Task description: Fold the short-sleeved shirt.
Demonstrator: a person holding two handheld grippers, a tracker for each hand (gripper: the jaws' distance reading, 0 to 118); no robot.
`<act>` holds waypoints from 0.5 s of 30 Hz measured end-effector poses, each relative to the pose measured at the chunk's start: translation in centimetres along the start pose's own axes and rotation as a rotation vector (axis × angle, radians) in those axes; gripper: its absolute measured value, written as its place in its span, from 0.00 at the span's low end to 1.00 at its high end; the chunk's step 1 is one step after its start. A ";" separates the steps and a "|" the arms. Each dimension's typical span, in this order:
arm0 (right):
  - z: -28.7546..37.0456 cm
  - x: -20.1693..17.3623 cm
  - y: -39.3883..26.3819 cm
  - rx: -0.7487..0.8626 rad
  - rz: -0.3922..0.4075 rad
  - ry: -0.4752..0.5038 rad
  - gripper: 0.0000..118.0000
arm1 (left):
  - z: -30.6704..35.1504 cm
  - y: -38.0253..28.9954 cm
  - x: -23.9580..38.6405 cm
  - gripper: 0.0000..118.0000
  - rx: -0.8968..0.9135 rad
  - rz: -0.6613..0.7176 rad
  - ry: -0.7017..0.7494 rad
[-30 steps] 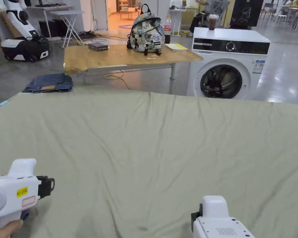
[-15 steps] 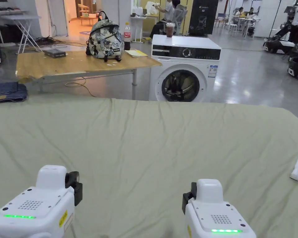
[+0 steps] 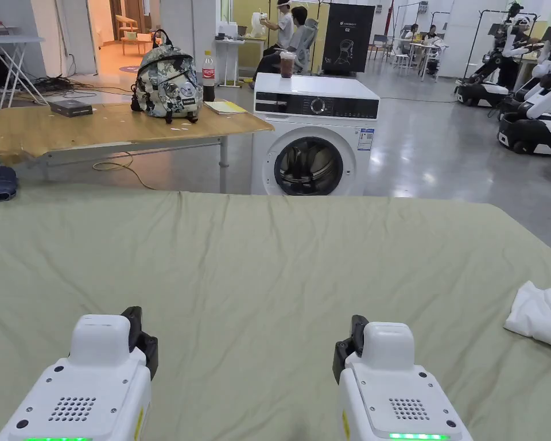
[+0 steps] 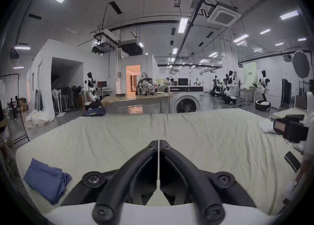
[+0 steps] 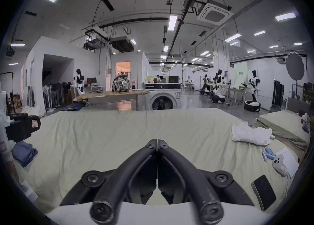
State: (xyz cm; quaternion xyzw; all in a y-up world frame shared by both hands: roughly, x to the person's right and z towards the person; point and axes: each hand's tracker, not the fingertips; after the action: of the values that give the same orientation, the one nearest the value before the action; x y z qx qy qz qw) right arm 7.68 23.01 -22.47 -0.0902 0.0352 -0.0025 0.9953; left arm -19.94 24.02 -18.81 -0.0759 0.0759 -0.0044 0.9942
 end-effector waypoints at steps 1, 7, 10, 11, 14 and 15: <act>-0.1 -0.2 0.1 0.004 0.003 0.000 0.00 | 0.0 0.0 -0.2 0.00 0.007 0.002 -0.006; -0.2 -0.6 0.2 0.025 -0.001 0.020 0.22 | -0.4 0.5 -0.7 0.15 0.020 -0.015 0.021; -0.3 -0.7 0.0 0.034 -0.003 0.018 0.69 | -0.8 0.3 -1.1 0.58 0.015 -0.013 0.038; -0.2 -0.7 0.0 0.046 -0.002 0.010 0.75 | -0.8 0.4 -1.2 0.69 0.013 -0.007 0.040; -0.2 -0.7 0.1 0.056 0.001 0.009 0.78 | -0.7 0.4 -1.4 0.72 0.024 0.011 0.044; -0.3 -0.7 0.1 0.055 0.004 0.007 0.81 | -0.8 0.4 -1.4 0.72 0.024 0.010 0.047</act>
State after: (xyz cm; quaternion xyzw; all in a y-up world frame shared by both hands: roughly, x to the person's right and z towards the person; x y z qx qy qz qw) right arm 6.98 23.12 -22.70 -0.0630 0.0388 -0.0018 0.9973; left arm -21.41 24.35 -19.44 -0.0635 0.0995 -0.0021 0.9930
